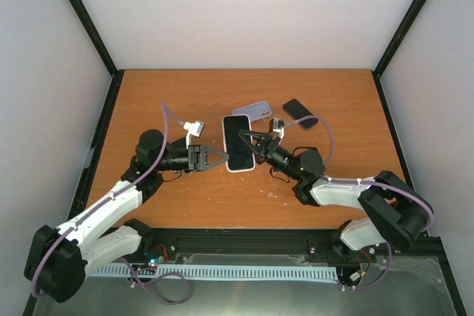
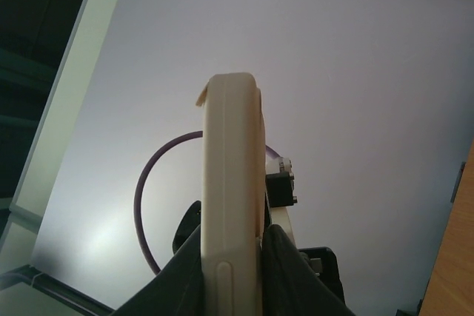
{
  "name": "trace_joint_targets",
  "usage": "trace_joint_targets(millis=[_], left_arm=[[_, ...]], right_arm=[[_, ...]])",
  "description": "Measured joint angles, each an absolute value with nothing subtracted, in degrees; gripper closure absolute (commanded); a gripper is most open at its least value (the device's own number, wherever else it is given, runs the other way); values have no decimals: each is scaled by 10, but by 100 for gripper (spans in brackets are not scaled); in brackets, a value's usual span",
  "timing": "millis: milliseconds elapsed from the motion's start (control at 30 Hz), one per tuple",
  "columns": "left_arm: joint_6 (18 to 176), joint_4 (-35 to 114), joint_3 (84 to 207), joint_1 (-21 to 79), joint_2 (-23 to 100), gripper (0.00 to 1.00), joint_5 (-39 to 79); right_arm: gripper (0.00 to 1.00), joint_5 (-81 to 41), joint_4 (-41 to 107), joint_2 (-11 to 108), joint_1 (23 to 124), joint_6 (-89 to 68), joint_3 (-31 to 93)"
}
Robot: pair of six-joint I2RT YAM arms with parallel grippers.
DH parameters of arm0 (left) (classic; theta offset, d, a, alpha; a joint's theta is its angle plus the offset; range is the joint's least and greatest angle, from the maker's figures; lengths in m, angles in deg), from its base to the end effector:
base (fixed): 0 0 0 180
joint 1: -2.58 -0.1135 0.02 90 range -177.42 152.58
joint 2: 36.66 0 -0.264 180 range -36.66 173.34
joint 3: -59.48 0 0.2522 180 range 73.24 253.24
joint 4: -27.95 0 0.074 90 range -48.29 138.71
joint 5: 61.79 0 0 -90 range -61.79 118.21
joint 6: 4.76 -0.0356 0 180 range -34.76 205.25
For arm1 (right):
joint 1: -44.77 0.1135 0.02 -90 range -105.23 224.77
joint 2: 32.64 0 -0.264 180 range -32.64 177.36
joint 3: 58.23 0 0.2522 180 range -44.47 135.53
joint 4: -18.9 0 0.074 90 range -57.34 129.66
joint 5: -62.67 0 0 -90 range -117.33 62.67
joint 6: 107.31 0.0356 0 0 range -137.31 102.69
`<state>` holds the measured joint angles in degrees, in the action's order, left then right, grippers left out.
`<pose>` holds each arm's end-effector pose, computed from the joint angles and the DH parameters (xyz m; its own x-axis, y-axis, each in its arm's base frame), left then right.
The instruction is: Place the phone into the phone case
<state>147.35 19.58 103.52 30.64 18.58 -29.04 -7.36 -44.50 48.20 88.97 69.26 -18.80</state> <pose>0.1713 -0.1252 0.2768 -0.9005 -0.0618 -0.4305 0.4273 0.0590 -0.9022 0.1828 0.1947 0.2476 -0.8646 0.4678 -0.1831 -0.3207 -0.2335 0.9179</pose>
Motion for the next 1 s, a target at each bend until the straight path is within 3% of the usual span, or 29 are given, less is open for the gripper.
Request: trace_joint_targets(millis=[200,400,667,800,1000], left_arm=[[1430,272,1066,307,192,100,-281],[1387,350,1087,309,195,98,-263],[1375,380,1088,311,189,56,-245],[1369,390,1092,308,175,46,-227],[1378,382,1101,298,156,42,-219]], right_arm=[[75,-79,-445,482,888,692,-192],[84,-76,-443,482,888,684,-207],[87,-53,-416,472,888,645,-214],[87,-21,-414,453,888,625,-219],[86,20,-423,431,888,607,-237]])
